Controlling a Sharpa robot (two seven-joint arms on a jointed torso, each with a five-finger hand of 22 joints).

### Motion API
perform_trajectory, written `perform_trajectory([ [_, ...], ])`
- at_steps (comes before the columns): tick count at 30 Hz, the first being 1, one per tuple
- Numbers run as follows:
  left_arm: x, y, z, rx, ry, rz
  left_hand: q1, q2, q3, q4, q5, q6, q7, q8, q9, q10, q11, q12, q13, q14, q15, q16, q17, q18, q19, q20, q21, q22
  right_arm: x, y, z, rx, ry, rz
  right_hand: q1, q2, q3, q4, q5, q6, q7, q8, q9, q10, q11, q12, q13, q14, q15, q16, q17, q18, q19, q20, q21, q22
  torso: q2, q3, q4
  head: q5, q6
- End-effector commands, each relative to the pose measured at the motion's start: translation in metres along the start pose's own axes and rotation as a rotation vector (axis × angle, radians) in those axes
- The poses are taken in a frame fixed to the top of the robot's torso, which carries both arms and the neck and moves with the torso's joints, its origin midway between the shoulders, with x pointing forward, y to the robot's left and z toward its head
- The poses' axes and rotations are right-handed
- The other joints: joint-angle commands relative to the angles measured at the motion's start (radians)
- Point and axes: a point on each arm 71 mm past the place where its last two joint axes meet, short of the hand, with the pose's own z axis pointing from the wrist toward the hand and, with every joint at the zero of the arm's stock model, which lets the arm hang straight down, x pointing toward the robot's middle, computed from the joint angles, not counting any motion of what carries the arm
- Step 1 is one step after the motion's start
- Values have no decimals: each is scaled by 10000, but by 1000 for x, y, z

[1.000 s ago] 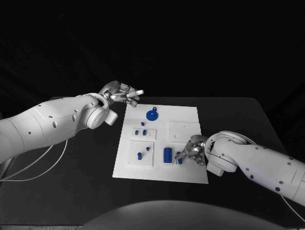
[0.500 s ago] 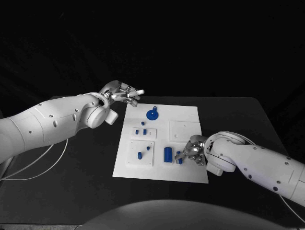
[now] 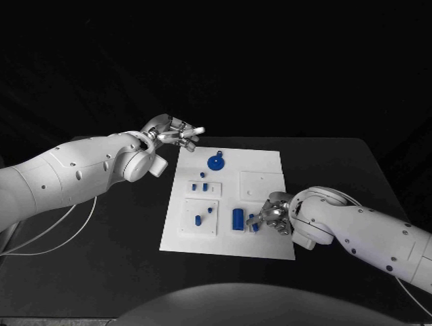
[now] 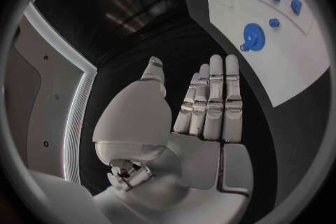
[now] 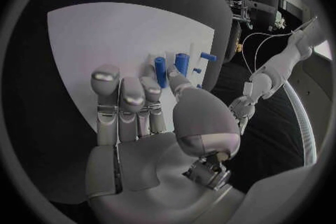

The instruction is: Assemble the parts on the task board

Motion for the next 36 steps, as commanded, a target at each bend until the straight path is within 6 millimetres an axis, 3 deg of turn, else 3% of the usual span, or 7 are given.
perform_trajectory([
  [1,2,-1,1,57,166,-18,36,97,-4,-64,-51,5,15,12,15,-68,-27,-1,9,-39,11,50,5,-33,-61,21,47,-16,2,6,-1,-341,-55,-57,-216,-32,-101,134,-60,51,54,-16,14,67,18,-34,16,96,-54,-21,17,-96,527,-12,-50,966,7,6,4,10,-4],
  [10,2,-1,0,40,156,-8,36,97,-4,-64,-51,5,15,12,15,-68,-27,-1,9,-39,11,50,5,-33,-61,21,47,-16,2,7,-4,-439,-109,-36,-350,-31,-366,445,-60,59,57,-16,74,86,20,-38,23,102,-51,-38,27,-90,537,-8,-36,968,5,1,-1,4,-32],
  [22,0,-1,-1,14,129,14,36,97,-4,-64,-51,5,15,12,15,-68,-27,-1,9,-39,11,50,5,-33,-61,21,47,-16,0,-1,-9,-357,-126,-52,-304,12,-372,468,-60,102,35,-13,118,98,8,-45,24,104,-58,-55,25,-93,536,-12,-58,964,-1,7,-4,19,-50],
  [29,1,0,-1,4,133,14,36,97,-4,-64,-51,5,15,12,15,-68,-27,-1,9,-39,11,50,5,-33,-61,21,47,-16,0,-4,-8,-334,-2,-119,84,24,-266,163,-59,141,-6,-8,152,100,-17,-53,25,106,-71,-54,30,-102,533,-18,-55,965,0,6,-4,-2,-47],
  [33,1,-1,0,22,135,13,36,97,-4,-64,-51,5,15,12,15,-68,-27,-1,9,-39,11,50,5,-33,-61,21,47,-16,-1,-6,-7,-288,-61,-106,242,304,-331,-251,-58,214,-43,-27,220,114,-38,-39,41,102,-93,-86,19,-135,528,-49,-77,958,-3,3,1,-15,-27],
  [36,1,-1,0,71,88,19,36,97,-4,-64,-51,5,15,12,15,-68,-27,-1,9,-39,11,50,5,-33,-61,21,47,-16,-4,-10,-7,-266,-192,-59,174,345,-398,-339,-59,208,-43,-12,240,123,-44,-29,52,113,-92,-84,22,-140,537,-49,-64,965,-4,2,5,-19,10],
])
